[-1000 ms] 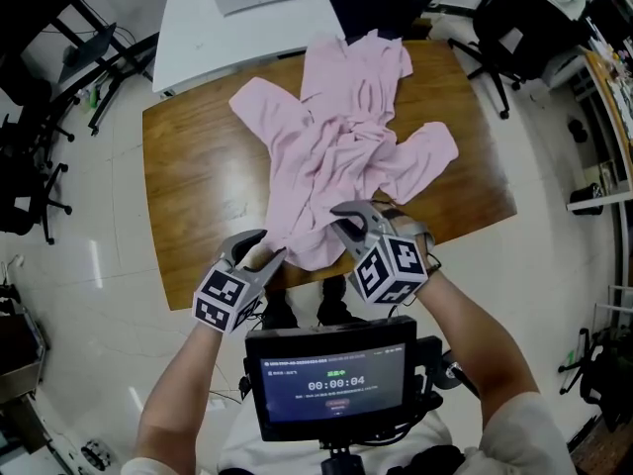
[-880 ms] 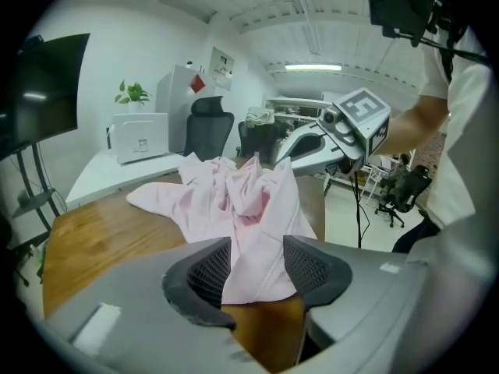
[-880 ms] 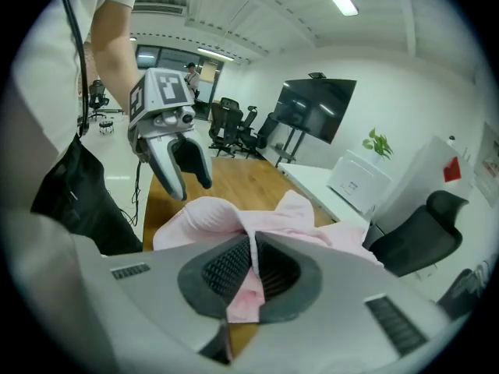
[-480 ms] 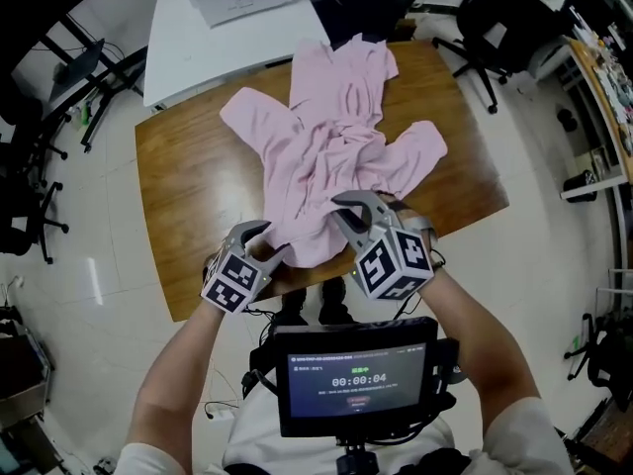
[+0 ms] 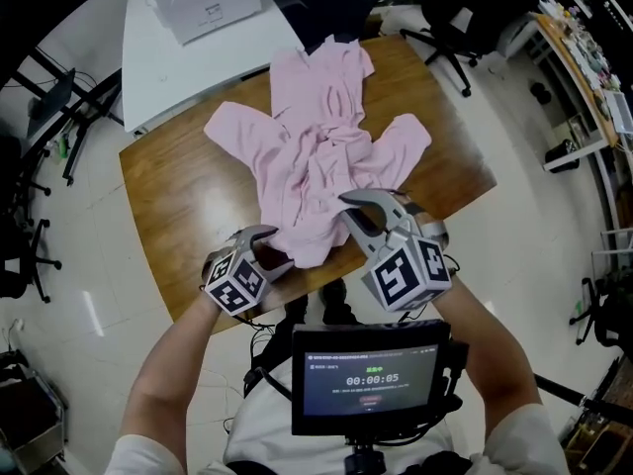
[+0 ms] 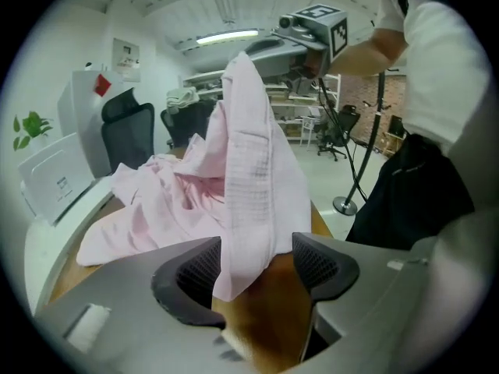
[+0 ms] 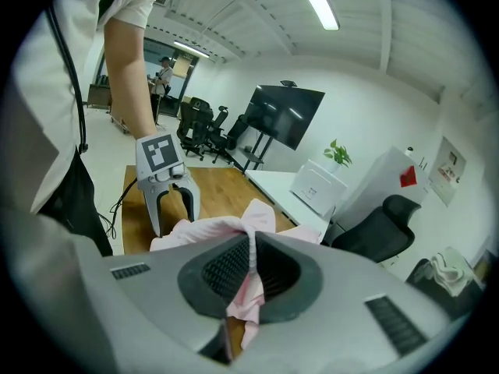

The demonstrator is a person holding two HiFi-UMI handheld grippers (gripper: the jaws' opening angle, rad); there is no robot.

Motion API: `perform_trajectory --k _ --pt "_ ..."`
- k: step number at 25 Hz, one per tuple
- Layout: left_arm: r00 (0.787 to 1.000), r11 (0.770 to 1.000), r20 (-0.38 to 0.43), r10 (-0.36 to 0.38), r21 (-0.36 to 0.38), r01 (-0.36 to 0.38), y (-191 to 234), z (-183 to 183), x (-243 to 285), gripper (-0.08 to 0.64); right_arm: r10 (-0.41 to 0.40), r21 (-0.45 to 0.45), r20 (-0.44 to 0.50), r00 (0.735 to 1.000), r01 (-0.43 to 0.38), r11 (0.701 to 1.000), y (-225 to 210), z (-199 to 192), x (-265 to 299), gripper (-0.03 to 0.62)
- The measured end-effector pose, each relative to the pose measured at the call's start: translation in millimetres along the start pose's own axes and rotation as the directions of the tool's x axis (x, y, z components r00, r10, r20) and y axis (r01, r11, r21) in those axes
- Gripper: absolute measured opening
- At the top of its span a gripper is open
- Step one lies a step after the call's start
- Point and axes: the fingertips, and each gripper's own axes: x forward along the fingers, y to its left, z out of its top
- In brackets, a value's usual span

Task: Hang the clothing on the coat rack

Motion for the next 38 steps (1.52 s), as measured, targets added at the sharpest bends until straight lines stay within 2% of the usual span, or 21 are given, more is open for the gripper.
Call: perform_trajectory --k 4,6,8,9,10,12,14,18,23,27,31,38 --pt "0.999 0.997 -0.014 -0.038 0.067 0.039 -2 -4 8 0.286 -0.034 0.013 0.009 0.999 0.034 0.999 -2 10 -15 0.006" --pt "0.999 0.996 -0.014 -0.041 0.083 0.042 0 -5 11 0.233 -0.053 0.042 0.011 0.999 0.053 0.998 -5 13 -23 0.006" --pt "0.999 0.995 -0.015 -0.032 0.097 0.034 3 -5 13 0.119 -0.076 0.074 0.006 0.997 0.076 0.994 -9 12 -31 0.006" --pt "1.000 0.995 -0.010 -0.027 0.096 0.028 4 -4 14 0.048 -0.090 0.083 -0.002 0.996 0.089 0.993 -11 10 -34 0.006" --pt "1.000 0.996 0.001 -0.022 0.088 0.022 6 -1 13 0.025 -0.104 0.089 -0.010 0.995 0.104 0.991 -13 8 -37 0.006" --pt "0.999 0.998 0.052 -0.014 0.055 0.011 9 12 8 0.018 -0.135 0.108 -0.019 0.991 0.136 0.985 -18 5 -44 0.006" --pt "0.991 1.000 0.136 0.001 0.009 -0.002 14 34 -4 0.017 -0.169 0.139 -0.020 0.985 0.170 0.976 -24 2 -52 0.006" --pt "0.947 0.997 0.319 0.050 -0.074 -0.028 28 91 -39 0.015 -0.225 0.176 -0.035 0.974 0.227 0.958 -34 0 -65 0.006" --pt "0.876 0.994 0.477 0.073 -0.108 -0.024 32 150 -76 0.014 -0.293 0.225 -0.034 0.956 0.293 0.929 -38 2 -81 0.006" --pt "0.826 0.993 0.557 0.082 -0.113 -0.022 36 187 -100 0.015 -0.355 0.290 -0.014 0.935 0.343 0.893 -49 9 -98 0.006" --pt "0.782 0.995 0.620 0.059 -0.095 0.000 35 224 -122 0.015 -0.424 0.342 0.000 0.906 0.398 0.851 -63 18 -119 0.006" --pt "0.712 0.999 0.701 0.030 -0.052 0.009 41 274 -154 0.015 -0.539 0.406 0.026 0.842 0.484 0.775 -86 46 -154 0.005"
